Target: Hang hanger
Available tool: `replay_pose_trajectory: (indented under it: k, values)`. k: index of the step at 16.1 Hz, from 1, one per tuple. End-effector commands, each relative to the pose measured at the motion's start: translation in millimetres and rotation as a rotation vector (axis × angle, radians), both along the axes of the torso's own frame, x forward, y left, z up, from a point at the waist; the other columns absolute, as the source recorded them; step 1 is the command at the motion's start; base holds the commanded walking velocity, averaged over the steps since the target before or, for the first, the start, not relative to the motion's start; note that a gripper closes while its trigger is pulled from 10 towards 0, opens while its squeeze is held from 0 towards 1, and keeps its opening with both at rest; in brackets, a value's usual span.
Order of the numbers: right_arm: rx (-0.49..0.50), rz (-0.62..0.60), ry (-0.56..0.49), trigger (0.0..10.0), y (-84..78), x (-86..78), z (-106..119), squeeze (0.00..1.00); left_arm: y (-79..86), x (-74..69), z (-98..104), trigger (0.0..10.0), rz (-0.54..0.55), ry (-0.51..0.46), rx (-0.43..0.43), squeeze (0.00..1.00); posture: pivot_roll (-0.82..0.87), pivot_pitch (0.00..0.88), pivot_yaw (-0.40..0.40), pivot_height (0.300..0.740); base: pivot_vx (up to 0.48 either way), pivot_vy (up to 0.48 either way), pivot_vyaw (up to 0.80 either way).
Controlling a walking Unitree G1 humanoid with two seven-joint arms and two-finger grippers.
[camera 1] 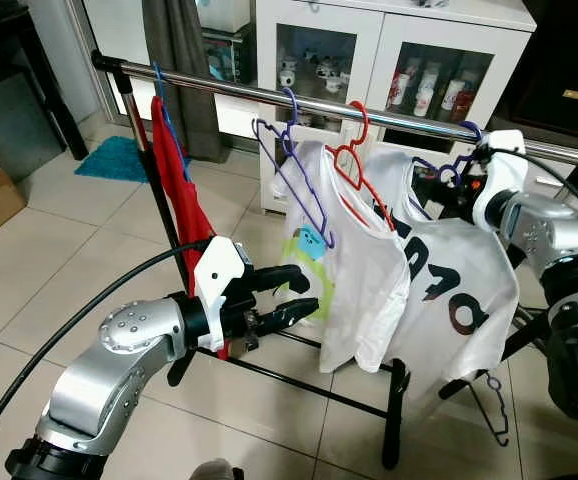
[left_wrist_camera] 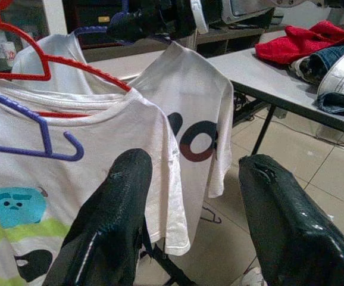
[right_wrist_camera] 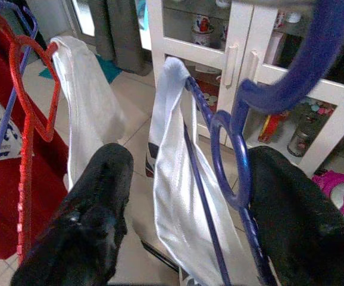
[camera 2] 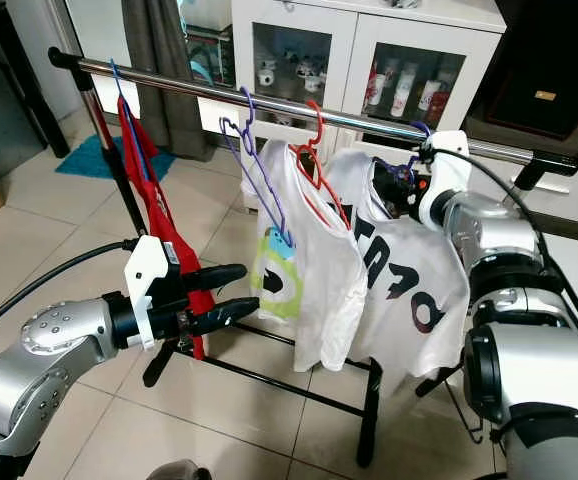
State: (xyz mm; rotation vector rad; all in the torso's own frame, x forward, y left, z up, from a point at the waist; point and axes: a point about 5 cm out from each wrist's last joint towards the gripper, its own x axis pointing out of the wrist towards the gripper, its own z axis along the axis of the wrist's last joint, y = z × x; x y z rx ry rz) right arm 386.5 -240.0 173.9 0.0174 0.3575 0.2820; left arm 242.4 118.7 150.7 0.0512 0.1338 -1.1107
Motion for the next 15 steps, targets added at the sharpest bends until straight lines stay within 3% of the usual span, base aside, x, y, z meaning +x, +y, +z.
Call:
replay_pose_trajectory:
  k: [1, 15]
  values:
    - [0.007, -0.004, -0.01, 0.0, -4.9, 0.7, 5.8, 0.0, -3.0, 2.7, 1.3, 10.0, -0.017, -0.01, 0.008, 0.0, 0.03, 0.0, 0.001, 0.74, 0.0, 0.0, 0.0]
    - [0.011, 0.009, 0.036, 0.0, -6.6, 0.7, 4.8, 0.0, -5.1, 2.1, -1.1, 10.0, -0.038, -0.01, 0.012, 0.0, 0.02, 0.0, -0.001, 0.74, 0.0, 0.0, 0.0]
